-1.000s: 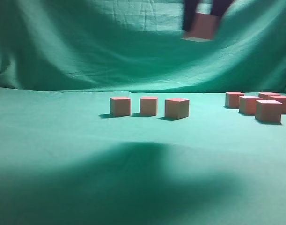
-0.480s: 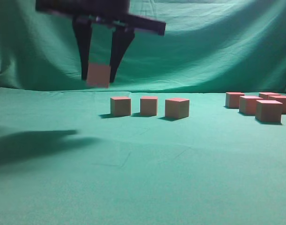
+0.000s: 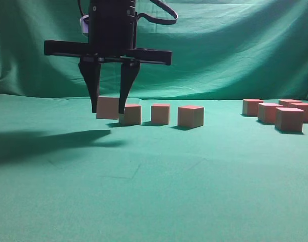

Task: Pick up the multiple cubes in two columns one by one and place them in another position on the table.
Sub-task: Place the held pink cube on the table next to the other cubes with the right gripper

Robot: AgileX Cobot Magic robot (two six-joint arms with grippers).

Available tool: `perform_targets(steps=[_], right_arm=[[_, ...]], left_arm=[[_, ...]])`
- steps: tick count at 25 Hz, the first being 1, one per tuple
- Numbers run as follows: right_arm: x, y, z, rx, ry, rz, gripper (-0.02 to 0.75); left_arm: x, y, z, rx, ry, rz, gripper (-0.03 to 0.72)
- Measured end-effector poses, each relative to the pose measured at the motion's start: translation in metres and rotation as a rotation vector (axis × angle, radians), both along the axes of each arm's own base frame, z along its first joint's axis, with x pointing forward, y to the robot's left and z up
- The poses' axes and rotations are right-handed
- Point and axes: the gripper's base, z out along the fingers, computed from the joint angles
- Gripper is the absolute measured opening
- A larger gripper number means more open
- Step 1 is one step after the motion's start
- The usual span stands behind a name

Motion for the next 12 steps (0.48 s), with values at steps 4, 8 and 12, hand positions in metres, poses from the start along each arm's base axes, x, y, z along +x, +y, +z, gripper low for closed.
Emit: perform_targets(steps=[4,8,12], right_arm=[[0.0023,0.0020,-0.0036,0.013,-0.014,-0.006,0.253],[0.0033,0.0030,-0.0066,0.017,-0.017,-0.009,0.253],[0.0046,0.0041,-0.0098,0.021,-0.024,-0.010,0.253]], left_arm=[[0.0000,0.0000,0.0000,0.000,0.000,0.000,0.000],[0.0000,0.0000,0.0000,0.000,0.000,0.000,0.000],[0.0000,0.0000,0.0000,0.000,0.000,0.000,0.000]])
